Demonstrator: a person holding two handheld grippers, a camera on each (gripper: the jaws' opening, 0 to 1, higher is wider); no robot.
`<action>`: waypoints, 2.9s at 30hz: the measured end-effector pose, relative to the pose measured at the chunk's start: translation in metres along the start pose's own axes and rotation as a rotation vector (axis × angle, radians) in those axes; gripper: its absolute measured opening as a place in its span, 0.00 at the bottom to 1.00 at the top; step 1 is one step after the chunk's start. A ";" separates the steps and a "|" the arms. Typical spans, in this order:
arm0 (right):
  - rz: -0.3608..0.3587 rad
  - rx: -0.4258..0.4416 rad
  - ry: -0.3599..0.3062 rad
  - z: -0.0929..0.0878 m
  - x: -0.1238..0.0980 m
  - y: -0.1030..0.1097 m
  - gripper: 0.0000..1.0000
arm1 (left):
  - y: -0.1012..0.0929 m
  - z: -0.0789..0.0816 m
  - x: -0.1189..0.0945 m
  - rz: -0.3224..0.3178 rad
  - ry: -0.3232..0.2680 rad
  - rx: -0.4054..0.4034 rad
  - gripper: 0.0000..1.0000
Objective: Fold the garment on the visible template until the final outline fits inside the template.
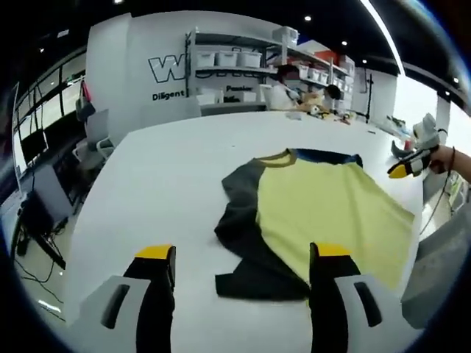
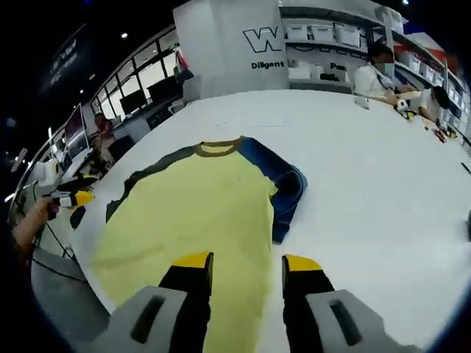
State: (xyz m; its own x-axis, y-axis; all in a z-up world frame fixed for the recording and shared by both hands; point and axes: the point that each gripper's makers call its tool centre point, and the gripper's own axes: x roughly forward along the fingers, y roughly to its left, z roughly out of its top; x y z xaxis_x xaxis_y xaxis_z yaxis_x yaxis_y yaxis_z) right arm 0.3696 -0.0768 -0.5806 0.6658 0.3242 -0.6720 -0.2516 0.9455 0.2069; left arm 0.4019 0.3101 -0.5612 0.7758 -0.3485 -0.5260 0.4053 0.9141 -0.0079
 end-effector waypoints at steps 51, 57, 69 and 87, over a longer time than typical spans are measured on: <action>-0.024 -0.015 0.025 -0.045 0.037 0.022 0.64 | 0.051 -0.015 0.074 0.051 0.166 0.088 0.05; -0.006 -0.010 0.049 -0.047 0.036 0.028 0.65 | 0.066 -0.018 0.077 0.098 0.181 0.082 0.05; 0.054 -0.023 0.074 -0.050 0.042 0.048 0.67 | 0.106 -0.014 0.076 0.170 0.187 0.025 0.05; 0.076 0.001 0.076 -0.049 0.043 0.049 0.60 | 0.141 -0.021 0.078 0.232 0.226 0.050 0.05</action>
State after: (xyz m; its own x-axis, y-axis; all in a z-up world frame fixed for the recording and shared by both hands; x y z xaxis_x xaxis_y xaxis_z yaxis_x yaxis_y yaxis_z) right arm 0.3511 -0.0181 -0.6342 0.5897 0.3913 -0.7064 -0.2984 0.9184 0.2597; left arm 0.5093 0.4162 -0.6208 0.7254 -0.0725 -0.6846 0.2580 0.9506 0.1727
